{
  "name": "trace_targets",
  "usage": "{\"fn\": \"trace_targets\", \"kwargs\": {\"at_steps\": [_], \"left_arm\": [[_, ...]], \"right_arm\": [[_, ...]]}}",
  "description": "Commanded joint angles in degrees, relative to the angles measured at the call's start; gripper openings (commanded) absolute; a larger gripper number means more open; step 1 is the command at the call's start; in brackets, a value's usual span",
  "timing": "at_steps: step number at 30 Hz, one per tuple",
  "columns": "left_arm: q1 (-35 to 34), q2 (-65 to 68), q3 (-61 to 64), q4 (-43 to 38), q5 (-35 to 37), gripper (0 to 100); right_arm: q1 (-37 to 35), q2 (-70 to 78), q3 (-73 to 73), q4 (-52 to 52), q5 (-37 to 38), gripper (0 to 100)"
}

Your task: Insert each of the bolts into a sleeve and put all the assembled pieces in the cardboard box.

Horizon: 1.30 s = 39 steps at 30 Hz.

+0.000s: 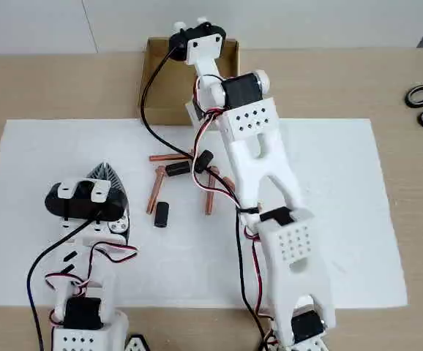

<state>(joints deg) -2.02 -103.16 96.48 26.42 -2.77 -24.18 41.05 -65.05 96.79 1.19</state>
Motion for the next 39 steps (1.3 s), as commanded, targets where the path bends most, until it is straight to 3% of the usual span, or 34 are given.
{"fn": "trace_targets", "kwargs": {"at_steps": [1, 6, 10, 15, 20, 24, 32, 39], "left_arm": [[-0.2, -0.5, -0.1, -0.4, -0.2, 1], [-0.2, -0.5, -0.1, 1.0, -0.2, 1], [-2.5, -0.5, -0.1, 4.0, -0.2, 1], [-16.6, -0.5, -0.2, 4.0, 0.0, 1], [-28.2, -0.5, -0.3, 4.1, -0.2, 1], [-35.4, -0.5, -0.3, 4.1, -0.2, 1], [-37.5, -0.5, -0.3, 4.1, -0.2, 1], [-37.5, -0.5, -0.3, 4.1, -0.2, 1]], "right_arm": [[-0.1, -10.1, 10.5, 0.2, -0.9, 13.9], [-0.7, -15.9, 17.5, 0.0, -9.7, 13.7], [-4.7, -15.6, 20.2, 0.0, -12.0, 13.9], [-10.9, -11.4, 22.1, -0.2, -13.2, 13.9], [-14.8, -6.3, 22.1, -1.2, -26.2, 13.9], [-17.0, -4.4, 22.1, -0.7, -30.1, 13.9], [-21.4, -3.9, 22.2, -0.8, -35.5, 13.9], [-25.4, -3.8, 22.2, -0.8, -35.5, 14.0]]}}
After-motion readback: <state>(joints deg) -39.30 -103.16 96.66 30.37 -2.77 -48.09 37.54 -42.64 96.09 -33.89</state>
